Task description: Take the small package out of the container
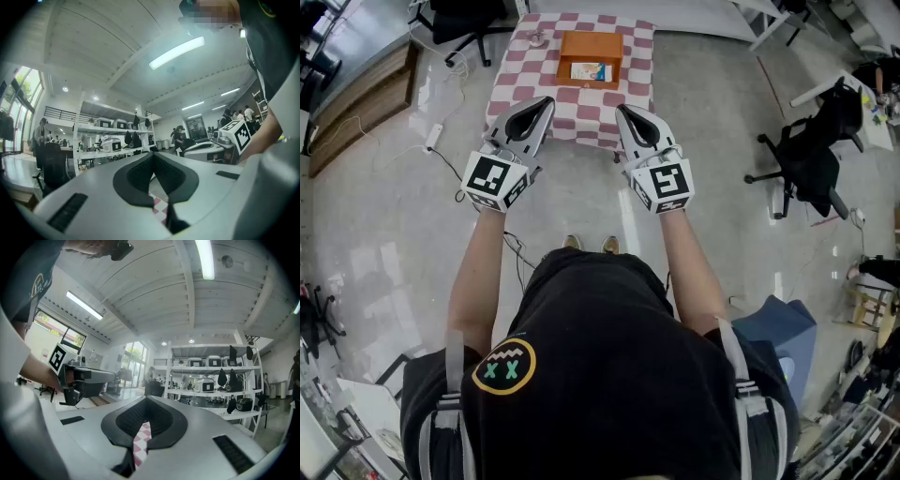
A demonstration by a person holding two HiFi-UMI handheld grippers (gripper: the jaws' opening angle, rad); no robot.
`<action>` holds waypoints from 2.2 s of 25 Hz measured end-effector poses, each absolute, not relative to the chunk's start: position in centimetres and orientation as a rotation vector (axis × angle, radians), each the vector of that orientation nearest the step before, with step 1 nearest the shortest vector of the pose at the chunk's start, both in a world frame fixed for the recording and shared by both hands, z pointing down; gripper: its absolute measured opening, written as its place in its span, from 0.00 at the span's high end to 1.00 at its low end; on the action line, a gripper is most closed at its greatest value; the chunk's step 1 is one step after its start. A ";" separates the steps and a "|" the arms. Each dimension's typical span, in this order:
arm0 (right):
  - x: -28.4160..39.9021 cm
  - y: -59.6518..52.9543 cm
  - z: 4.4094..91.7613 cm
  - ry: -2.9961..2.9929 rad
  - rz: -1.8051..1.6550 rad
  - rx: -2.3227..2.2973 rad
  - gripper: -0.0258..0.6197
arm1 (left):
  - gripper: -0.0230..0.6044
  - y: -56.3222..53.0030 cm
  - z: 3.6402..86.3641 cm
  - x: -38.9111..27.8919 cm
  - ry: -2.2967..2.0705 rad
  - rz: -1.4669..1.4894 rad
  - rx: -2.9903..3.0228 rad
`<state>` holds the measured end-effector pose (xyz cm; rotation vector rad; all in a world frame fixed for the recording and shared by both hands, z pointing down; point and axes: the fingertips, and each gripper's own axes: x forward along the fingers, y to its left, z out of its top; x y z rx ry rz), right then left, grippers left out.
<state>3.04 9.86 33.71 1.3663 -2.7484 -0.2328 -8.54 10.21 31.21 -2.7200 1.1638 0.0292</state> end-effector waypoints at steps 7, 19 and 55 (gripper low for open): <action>3.2 9.9 33.8 -2.744 -0.235 1.368 0.93 | 0.94 10.2 31.3 -8.3 1.160 0.026 -2.722; 3.5 9.3 34.2 -2.755 -0.190 1.378 0.93 | 0.94 10.0 31.7 -7.9 1.158 0.020 -2.726; 2.3 8.7 36.5 -2.795 -0.109 1.180 0.07 | 0.94 8.6 32.5 -7.7 1.169 0.002 -2.743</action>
